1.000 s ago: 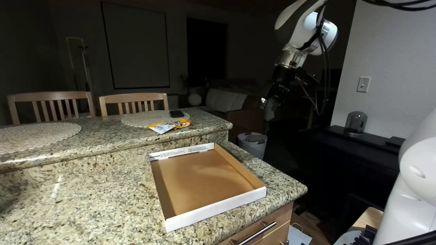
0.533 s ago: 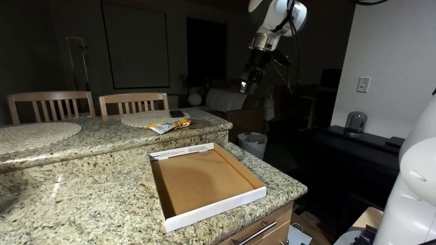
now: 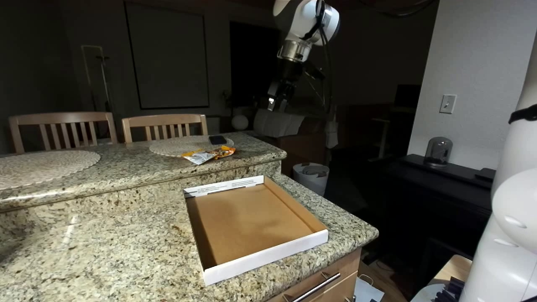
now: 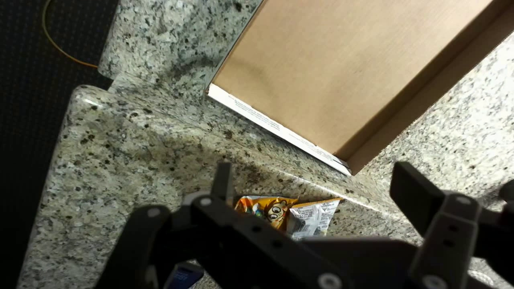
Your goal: Put the sachets from the countertop and put them in the box.
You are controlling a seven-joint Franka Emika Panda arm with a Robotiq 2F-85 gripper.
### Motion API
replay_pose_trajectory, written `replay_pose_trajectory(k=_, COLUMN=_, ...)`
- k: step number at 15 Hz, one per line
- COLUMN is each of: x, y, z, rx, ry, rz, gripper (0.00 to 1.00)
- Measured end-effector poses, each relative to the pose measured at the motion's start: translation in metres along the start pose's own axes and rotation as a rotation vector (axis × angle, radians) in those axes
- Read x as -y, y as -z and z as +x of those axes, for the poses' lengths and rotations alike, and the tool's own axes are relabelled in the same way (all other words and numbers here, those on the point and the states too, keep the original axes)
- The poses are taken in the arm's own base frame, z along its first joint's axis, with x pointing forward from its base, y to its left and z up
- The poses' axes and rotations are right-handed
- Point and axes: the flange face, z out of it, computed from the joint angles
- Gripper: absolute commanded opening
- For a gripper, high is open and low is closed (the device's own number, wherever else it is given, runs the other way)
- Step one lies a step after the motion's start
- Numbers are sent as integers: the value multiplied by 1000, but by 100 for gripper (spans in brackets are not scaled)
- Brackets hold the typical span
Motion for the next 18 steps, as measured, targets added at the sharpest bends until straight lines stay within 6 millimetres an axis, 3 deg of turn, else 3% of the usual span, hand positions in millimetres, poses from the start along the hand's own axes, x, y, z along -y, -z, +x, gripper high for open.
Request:
replay_pose_trajectory(k=3, x=-4, y=2, z=-1, rx=-3, ry=-7, rz=-3, gripper=100)
replay_pose_trajectory(k=6, x=7, y=-8, z=6, rx=10, ry=15, rz=12, gripper=100)
replay_pose_trajectory(k=11, x=55, y=-47, z=44, rx=11, ry=69, rz=83, gripper=100)
replay_pose_trajectory(k=13, x=62, y=-70, z=64, rx=13, ry=45, rz=91, gripper=100)
replay_pose_trajectory(k=16, x=48, y=-96, z=92, rx=-38, ry=-50, rz=100, gripper=100)
replay_pose_trajectory(k=18, x=25, y=-110, z=106, rx=-96, ry=-138, rz=83, gripper=100)
